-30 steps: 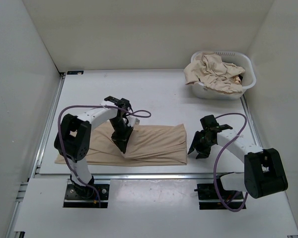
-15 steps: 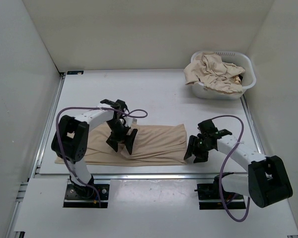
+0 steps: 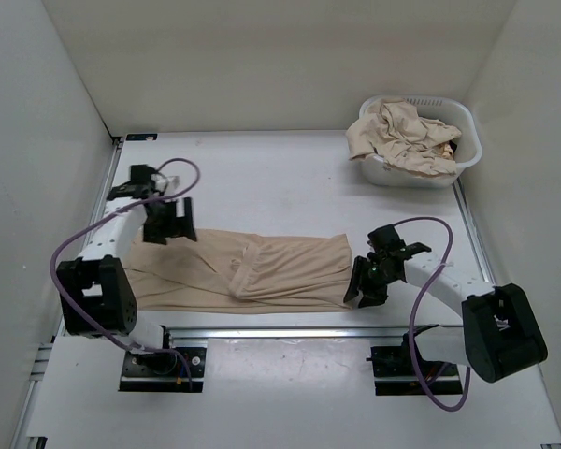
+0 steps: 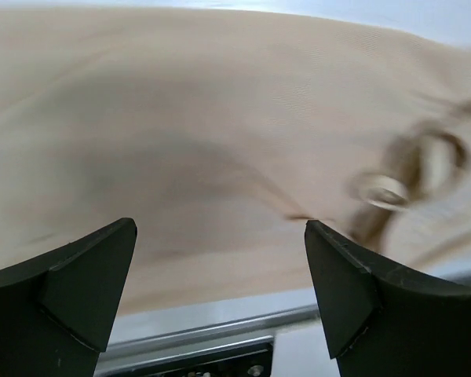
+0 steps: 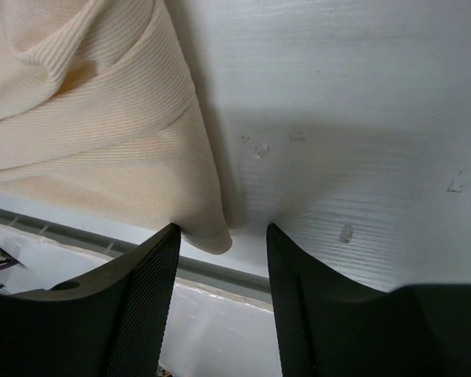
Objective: Fold and stack the trousers
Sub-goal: Fold the trousers
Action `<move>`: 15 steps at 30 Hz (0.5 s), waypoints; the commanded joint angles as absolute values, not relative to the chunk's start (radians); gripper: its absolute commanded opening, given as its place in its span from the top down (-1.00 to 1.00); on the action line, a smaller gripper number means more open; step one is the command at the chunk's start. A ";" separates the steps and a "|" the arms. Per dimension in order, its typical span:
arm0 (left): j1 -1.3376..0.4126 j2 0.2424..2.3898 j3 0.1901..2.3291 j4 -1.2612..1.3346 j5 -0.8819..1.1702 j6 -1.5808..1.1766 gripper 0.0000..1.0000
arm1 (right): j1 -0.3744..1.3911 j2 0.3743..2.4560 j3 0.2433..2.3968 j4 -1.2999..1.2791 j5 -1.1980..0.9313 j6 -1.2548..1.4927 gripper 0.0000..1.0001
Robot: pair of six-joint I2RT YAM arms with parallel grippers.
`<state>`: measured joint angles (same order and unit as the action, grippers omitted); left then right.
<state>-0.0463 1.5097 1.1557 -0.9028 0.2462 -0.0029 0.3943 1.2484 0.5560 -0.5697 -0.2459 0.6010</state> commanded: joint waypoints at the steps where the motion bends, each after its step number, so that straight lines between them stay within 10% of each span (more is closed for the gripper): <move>1: 0.148 1.436 1.102 -0.852 0.129 0.000 -1.00 | 0.399 1.279 0.580 -0.535 -0.193 0.612 -0.05; 15: 0.549 1.570 0.983 -0.608 0.055 0.000 -1.00 | 0.408 1.517 0.779 -0.603 -0.133 0.693 -0.19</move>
<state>0.4892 1.5295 0.9878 -0.6788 0.0669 -0.0010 0.4011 1.4960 0.7673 -0.5797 -0.1627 0.6807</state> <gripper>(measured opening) 0.996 0.595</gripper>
